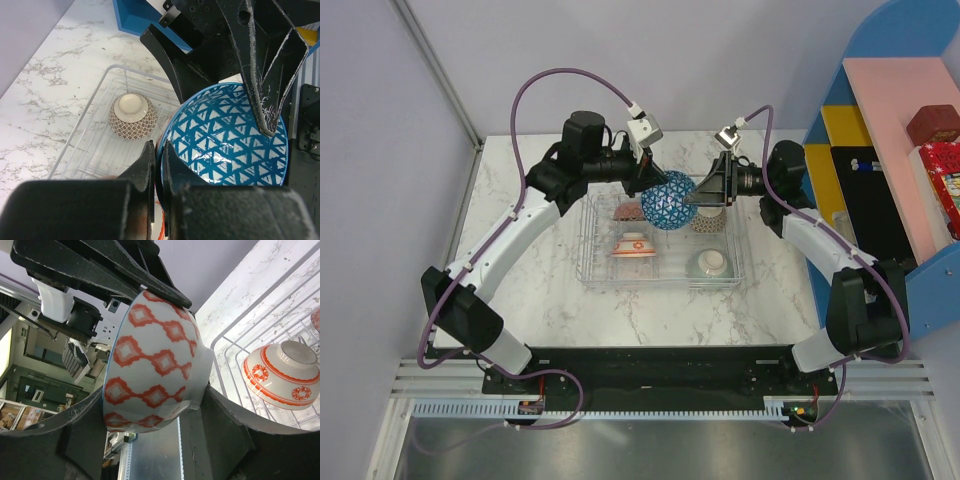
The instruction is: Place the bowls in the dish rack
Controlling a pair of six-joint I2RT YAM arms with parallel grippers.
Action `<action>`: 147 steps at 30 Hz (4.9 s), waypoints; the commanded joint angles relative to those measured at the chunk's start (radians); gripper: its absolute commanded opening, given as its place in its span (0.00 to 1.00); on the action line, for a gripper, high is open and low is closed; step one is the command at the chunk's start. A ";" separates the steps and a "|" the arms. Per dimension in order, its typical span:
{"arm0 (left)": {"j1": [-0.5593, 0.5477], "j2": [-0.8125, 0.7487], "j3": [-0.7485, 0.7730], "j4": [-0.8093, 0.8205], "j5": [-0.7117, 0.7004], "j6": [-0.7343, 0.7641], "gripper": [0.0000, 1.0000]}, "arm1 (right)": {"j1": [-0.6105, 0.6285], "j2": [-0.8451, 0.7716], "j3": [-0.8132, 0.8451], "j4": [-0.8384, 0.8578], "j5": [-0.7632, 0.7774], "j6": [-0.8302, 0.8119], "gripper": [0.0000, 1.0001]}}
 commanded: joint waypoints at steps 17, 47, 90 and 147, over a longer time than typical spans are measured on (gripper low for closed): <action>0.019 -0.052 -0.018 0.024 0.005 0.021 1.00 | -0.020 -0.047 0.062 -0.290 0.073 -0.320 0.00; 0.783 -0.282 -0.484 -0.007 0.162 -0.042 1.00 | 0.290 -0.030 0.224 -1.035 1.359 -1.212 0.00; 0.815 -0.362 -0.581 0.047 0.225 -0.043 1.00 | 0.627 0.307 0.212 -0.949 1.964 -1.589 0.00; 0.831 -0.388 -0.511 -0.022 0.260 -0.008 1.00 | 0.539 -0.083 0.370 -1.162 1.607 -1.486 0.97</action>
